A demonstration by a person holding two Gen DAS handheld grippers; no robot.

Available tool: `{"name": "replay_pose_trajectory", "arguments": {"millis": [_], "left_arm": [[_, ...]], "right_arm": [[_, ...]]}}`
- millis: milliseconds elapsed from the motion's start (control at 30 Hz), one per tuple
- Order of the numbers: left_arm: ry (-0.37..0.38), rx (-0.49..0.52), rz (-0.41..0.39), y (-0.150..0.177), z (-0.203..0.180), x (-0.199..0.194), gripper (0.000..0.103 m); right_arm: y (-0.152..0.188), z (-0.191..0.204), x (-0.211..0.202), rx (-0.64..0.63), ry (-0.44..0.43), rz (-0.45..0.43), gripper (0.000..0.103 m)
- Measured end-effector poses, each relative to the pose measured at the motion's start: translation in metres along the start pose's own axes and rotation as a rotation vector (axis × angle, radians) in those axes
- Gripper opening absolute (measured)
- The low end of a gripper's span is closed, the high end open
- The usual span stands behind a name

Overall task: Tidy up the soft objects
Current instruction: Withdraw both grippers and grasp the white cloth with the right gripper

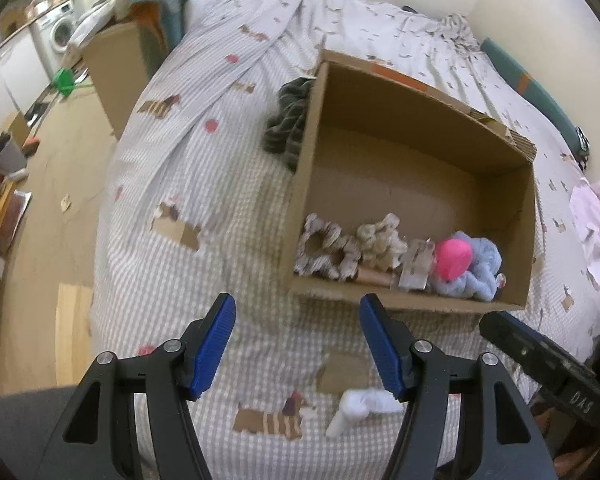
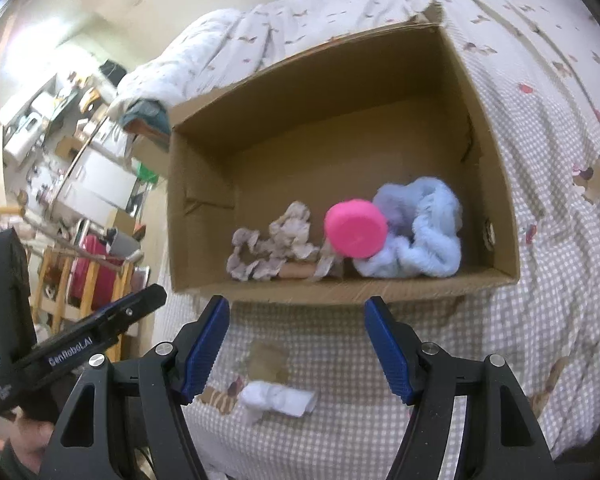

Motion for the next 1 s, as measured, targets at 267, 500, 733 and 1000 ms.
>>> {"name": "replay_pose_trajectory", "arguments": {"millis": [267, 500, 733, 1000], "left_arm": [[-0.006, -0.043, 0.012, 0.026, 0.015, -0.014, 0.061], [-0.006, -0.069, 0.006, 0.029, 0.021, -0.017, 0.062], [-0.008, -0.086, 0.014, 0.028, 0.025, -0.012, 0.062], [-0.021, -0.093, 0.042, 0.032, 0.023, 0.001, 0.062]], "right_arm": [[0.048, 0.02, 0.04, -0.077, -0.002, 0.202, 0.074], [0.088, 0.041, 0.087, -0.24, 0.039, 0.381, 0.074], [0.094, 0.045, 0.099, -0.305, 0.067, 0.403, 0.069], [0.091, 0.039, 0.089, -0.34, 0.062, 0.392, 0.025]]}}
Point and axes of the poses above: each gripper's, at about its wrist camera, not at the fingertips, and x roughly the way its jaws point, z to its left, y to its underside, the point moved 7 cm from there along x, roughly the way its jaws point, and after that the axes turned 4 degrees about -x, right-handed, at the moved point
